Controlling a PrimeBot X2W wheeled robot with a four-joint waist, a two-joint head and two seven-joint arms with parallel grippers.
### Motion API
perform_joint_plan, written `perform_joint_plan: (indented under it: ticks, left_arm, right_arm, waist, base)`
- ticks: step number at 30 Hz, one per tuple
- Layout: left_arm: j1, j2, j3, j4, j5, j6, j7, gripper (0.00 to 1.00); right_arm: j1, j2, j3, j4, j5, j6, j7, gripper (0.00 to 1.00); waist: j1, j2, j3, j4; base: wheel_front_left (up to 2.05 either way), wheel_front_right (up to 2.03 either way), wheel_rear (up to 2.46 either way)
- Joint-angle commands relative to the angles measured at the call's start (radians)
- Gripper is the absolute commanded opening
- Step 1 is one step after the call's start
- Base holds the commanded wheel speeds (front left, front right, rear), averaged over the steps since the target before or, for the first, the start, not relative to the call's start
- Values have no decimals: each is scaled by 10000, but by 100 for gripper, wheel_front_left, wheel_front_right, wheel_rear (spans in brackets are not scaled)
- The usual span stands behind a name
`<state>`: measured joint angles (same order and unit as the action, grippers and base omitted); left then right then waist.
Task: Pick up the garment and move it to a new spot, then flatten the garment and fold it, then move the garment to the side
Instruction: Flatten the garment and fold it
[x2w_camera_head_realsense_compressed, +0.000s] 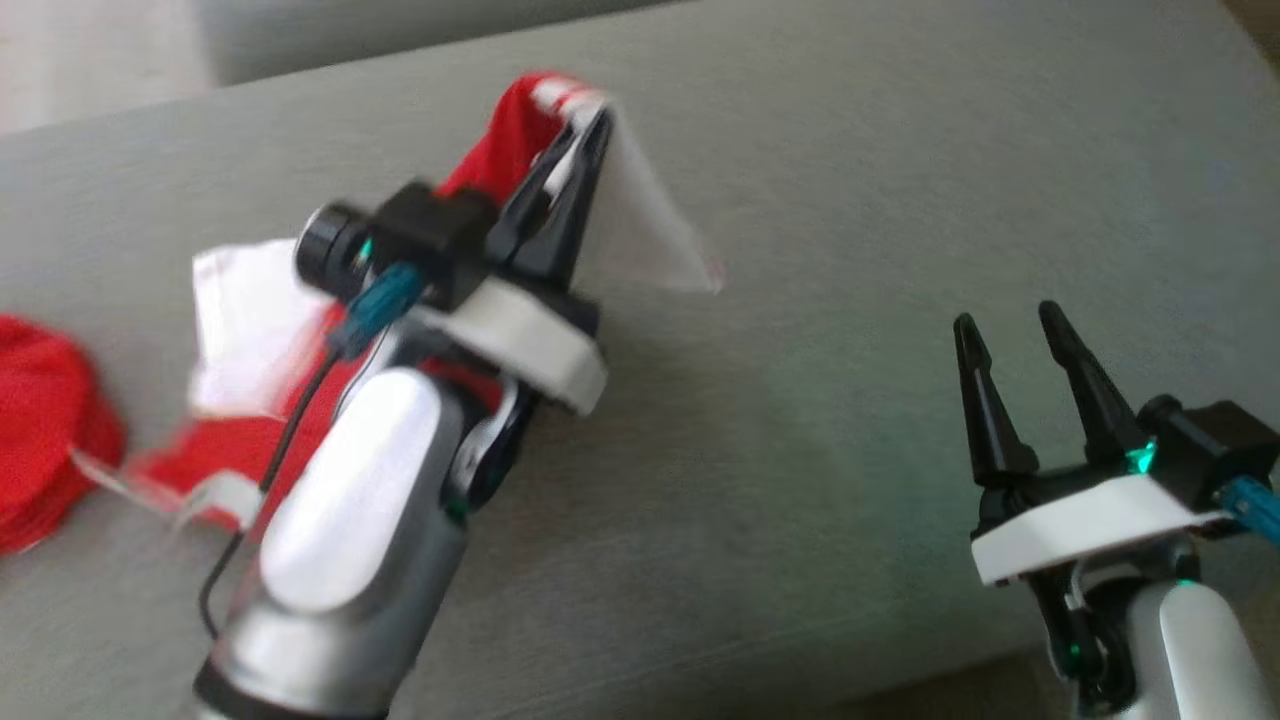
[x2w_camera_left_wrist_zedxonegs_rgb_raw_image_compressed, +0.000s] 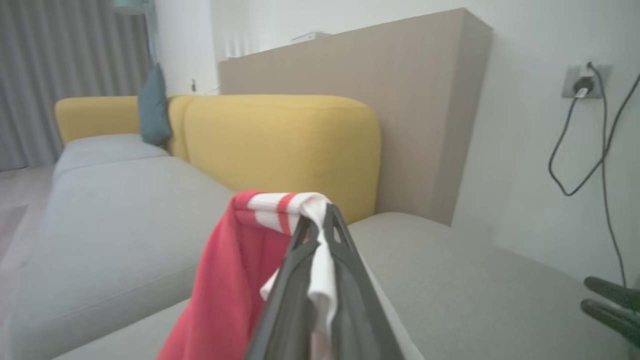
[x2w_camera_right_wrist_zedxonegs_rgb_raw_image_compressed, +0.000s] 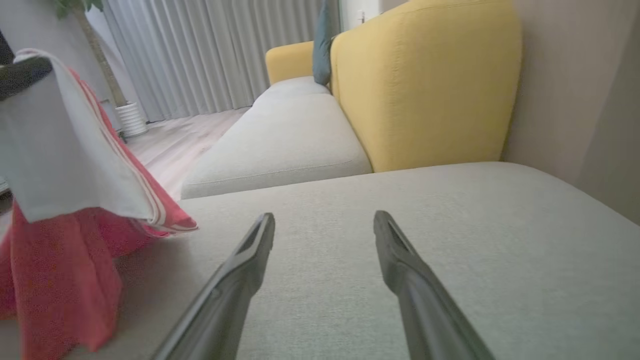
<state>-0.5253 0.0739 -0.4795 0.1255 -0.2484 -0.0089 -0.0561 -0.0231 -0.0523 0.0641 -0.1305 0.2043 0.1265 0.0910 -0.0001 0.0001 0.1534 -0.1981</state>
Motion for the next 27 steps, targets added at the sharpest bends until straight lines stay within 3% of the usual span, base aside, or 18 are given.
perform_joint_plan:
  ticks: [1, 10, 22, 23, 24, 27]
  left_arm:
    - [-797, -16, 218, -299, -60, -20, -109, 0]
    - [-2173, -227, -1112, 734, -494, 89, -249, 0]
    - [-2094, -235, -2766, 3664, -969, -349, 741, 0]
    - [-2097, -235, -2918, 3751, -965, -403, 716, 37]
    - [-2101, -235, -3090, 3789, -920, -464, 633, 100]
    - [-2045, -236, -3389, 3689, -696, -412, -52, 100]
  right_arm:
    - [-519, -28, 254, -340, 67, 42, -60, 100]
    - [-624, 8, 168, -114, 429, 42, -462, 100]
    - [-992, 18, 298, 673, 893, 42, -1102, 100]
    - [-1022, 18, 288, 728, 879, 42, -1127, 100]
    - [-1041, 19, 272, 778, 863, 42, -1141, 100]
    - [-1080, 19, 221, 878, 614, 42, -1143, 100]
  waist:
    - [1, -1, 575, -979]
    - [1, -1, 1535, -2036]
    - [1, -1, 2127, -1739]
    - [1, -1, 2079, -1645]
    - [1, -1, 2013, -1544]
    - [1, -1, 1733, -1228]
  base:
    - [0, 0, 0]
    - [0, 0, 0]
    - [0, 0, 0]
    - [0, 0, 0]
    - [0, 0, 0]
    - [0, 0, 0]
